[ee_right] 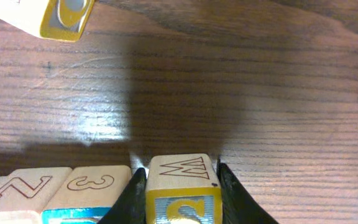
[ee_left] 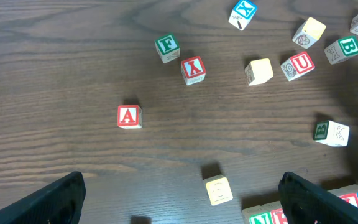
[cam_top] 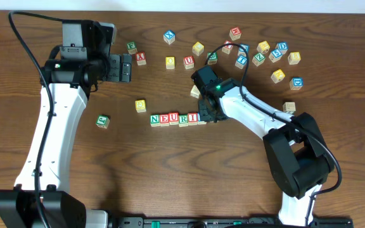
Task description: Spell out NEURIPS
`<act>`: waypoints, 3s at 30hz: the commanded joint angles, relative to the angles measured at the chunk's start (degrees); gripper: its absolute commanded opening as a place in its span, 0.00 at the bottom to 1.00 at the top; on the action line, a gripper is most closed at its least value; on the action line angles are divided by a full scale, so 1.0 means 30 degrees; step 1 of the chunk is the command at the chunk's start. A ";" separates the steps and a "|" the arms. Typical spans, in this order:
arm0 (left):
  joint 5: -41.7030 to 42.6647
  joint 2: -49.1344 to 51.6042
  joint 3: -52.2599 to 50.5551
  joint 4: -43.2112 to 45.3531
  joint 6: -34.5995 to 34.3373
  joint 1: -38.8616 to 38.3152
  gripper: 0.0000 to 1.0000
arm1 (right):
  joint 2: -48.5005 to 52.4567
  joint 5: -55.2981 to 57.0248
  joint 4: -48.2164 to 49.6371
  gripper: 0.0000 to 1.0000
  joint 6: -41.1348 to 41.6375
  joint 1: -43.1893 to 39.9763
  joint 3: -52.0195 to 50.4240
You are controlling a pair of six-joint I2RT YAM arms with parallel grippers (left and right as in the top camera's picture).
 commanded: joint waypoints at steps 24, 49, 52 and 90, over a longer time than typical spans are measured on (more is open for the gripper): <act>0.0117 -0.0080 0.0488 -0.0007 0.0204 0.0066 0.98 | 0.0277 0.0168 -0.0007 0.26 0.0175 0.0029 -0.0189; 0.0117 -0.0080 0.0488 -0.0007 0.0204 0.0066 0.98 | 0.0277 0.0175 -0.0022 0.20 0.0175 0.0029 -0.0189; 0.0117 -0.0080 0.0488 -0.0007 0.0204 0.0066 0.98 | 0.0277 0.0175 -0.0022 0.33 0.0175 0.0029 -0.0189; 0.0117 -0.0080 0.0488 -0.0007 0.0204 0.0066 0.98 | 0.0270 0.0182 -0.0007 0.35 0.0160 0.0029 -0.0189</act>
